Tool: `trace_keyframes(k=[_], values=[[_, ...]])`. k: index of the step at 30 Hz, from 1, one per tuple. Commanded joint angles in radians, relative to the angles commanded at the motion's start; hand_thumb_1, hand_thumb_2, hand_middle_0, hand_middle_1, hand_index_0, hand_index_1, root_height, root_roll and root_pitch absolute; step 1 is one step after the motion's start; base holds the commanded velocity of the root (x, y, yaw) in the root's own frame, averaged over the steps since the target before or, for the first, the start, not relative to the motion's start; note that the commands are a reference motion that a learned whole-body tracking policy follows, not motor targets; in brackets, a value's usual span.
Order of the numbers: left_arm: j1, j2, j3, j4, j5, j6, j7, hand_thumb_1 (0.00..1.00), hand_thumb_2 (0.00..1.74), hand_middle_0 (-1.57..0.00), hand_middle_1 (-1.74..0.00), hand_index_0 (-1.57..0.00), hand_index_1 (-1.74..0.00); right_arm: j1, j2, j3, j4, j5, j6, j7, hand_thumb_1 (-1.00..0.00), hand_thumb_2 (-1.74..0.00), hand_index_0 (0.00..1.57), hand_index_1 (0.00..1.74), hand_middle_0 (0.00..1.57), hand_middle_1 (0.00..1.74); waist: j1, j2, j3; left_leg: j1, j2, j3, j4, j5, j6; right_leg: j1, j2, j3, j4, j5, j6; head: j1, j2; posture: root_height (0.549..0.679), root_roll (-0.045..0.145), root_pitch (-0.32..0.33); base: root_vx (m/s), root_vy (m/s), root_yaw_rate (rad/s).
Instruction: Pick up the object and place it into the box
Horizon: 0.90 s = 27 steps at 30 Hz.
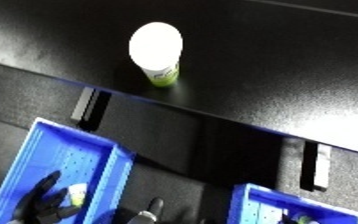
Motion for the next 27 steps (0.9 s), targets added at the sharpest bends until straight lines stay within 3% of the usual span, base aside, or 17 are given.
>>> trace_keyframes(k=[5,6,7,8,9,10,13,18,22,27], values=[[0.012,0.015,-0.011,-0.084,-0.023,0.032,-0.151,0.00,0.00,0.00,0.00,0.00,0.00,0.010,-0.002,-0.010,0.009,0.012,-0.005,0.006,0.00,0.00,0.00,0.00,0.00,0.00,0.008,0.001,0.001,0.004,-0.003,-0.004,-0.001,-0.005,0.0012,0.007,-0.0016,-0.007,-0.003,-0.001,0.0012,-0.002,0.007,0.638,0.058,-0.107,0.006,-0.004,0.035],[0.020,0.038,-0.025,-0.160,-0.050,0.083,-0.246,0.00,0.00,0.00,0.00,0.00,0.00,0.019,-0.008,-0.016,0.000,0.025,-0.001,0.011,0.00,0.00,0.00,0.00,0.00,0.00,0.009,0.004,0.002,0.007,-0.004,-0.005,-0.003,-0.006,0.0014,0.011,-0.0021,-0.009,-0.006,-0.001,0.0024,-0.006,0.013,0.638,0.058,-0.107,0.005,0.015,-0.007],[0.020,0.038,-0.025,-0.160,-0.050,0.083,-0.246,0.00,0.00,0.00,0.00,0.00,0.00,0.019,-0.008,-0.016,0.000,0.025,-0.001,0.011,0.00,0.00,0.00,0.00,0.00,0.00,0.009,0.004,0.002,0.007,-0.004,-0.005,-0.003,-0.006,0.0014,0.011,-0.0021,-0.009,-0.006,-0.001,0.0024,-0.006,0.013,0.638,0.058,-0.107,0.005,0.015,-0.007],[0.026,0.073,-0.042,-0.261,-0.087,0.156,-0.335,0.00,0.00,0.00,0.00,0.00,0.00,0.030,-0.017,-0.024,-0.014,0.044,0.007,0.018,0.00,0.00,0.00,0.00,0.00,0.00,0.008,0.008,0.004,0.008,-0.005,-0.006,-0.003,-0.009,0.0020,0.014,-0.0040,-0.011,-0.006,-0.001,0.0044,-0.011,0.020,0.638,0.058,-0.107,0.008,0.026,-0.008],[0.026,0.073,-0.042,-0.261,-0.087,0.156,-0.335,0.00,0.00,0.00,0.00,0.00,0.00,0.030,-0.017,-0.024,-0.014,0.044,0.007,0.018,0.00,0.00,0.00,0.00,0.00,0.00,0.008,0.008,0.004,0.008,-0.005,-0.006,-0.003,-0.009,0.0020,0.014,-0.0040,-0.011,-0.006,-0.001,0.0044,-0.011,0.020,0.638,0.058,-0.107,0.008,0.026,-0.008],[0.029,0.112,-0.056,-0.369,-0.133,0.235,-0.413,0.00,0.00,0.00,0.00,0.00,0.00,0.039,-0.025,-0.032,-0.025,0.059,0.011,0.022,0.00,0.00,0.00,0.00,0.00,0.00,0.008,0.012,0.007,0.008,-0.007,-0.006,-0.001,-0.012,0.0032,0.014,-0.0065,-0.012,-0.004,0.000,0.0067,-0.013,0.026,0.638,0.058,-0.108,0.007,0.031,0.003],[0.027,0.170,-0.074,-0.518,-0.216,0.334,-0.504,0.00,0.00,0.00,0.00,0.00,0.00,0.050,-0.039,-0.041,-0.030,0.072,0.010,0.026,0.00,0.00,0.00,0.00,0.00,0.00,0.008,0.017,0.011,0.003,-0.009,-0.006,0.008,-0.017,0.0049,0.009,-0.0104,-0.013,0.002,0.001,0.0101,-0.011,0.028,0.638,0.057,-0.109,0.001,0.025,0.017],[-0.003,0.236,-0.081,-0.730,-0.390,0.402,-0.560,0.00,0.00,0.00,0.00,0.00,0.00,0.060,-0.053,-0.046,-0.008,0.091,-0.002,0.038,0.00,0.00,0.00,0.00,0.00,0.00,0.013,0.020,0.014,-0.002,-0.017,-0.009,0.018,-0.023,0.0049,0.004,-0.0166,-0.018,0.011,0.004,0.0163,0.013,0.038,0.637,0.054,-0.109,0.011,0.009,0.058],[-0.029,0.232,-0.045,-0.850,-0.539,0.365,-0.513,0.00,0.00,0.00,0.00,0.00,0.00,0.069,-0.042,-0.048,0.015,0.110,-0.021,0.049,0.00,0.00,0.00,0.00,0.00,0.00,0.025,0.012,0.013,-0.003,-0.025,-0.016,0.016,-0.024,0.0040,0.002,-0.0196,-0.025,0.012,0.008,0.0210,0.047,0.053,0.637,0.050,-0.105,0.020,-0.023,0.097],[-0.057,0.157,0.042,-0.962,-0.712,0.306,-0.441,0.00,0.00,0.00,0.00,0.00,0.00,0.083,-0.006,-0.060,0.031,0.126,-0.049,0.057,0.00,0.00,0.00,0.00,0.00,0.00,0.045,-0.007,0.012,-0.004,-0.034,-0.027,0.006,-0.021,0.0015,-0.002,-0.0191,-0.034,0.006,0.012,0.0232,0.086,0.084,0.637,0.044,-0.098,0.018,-0.046,0.091]])
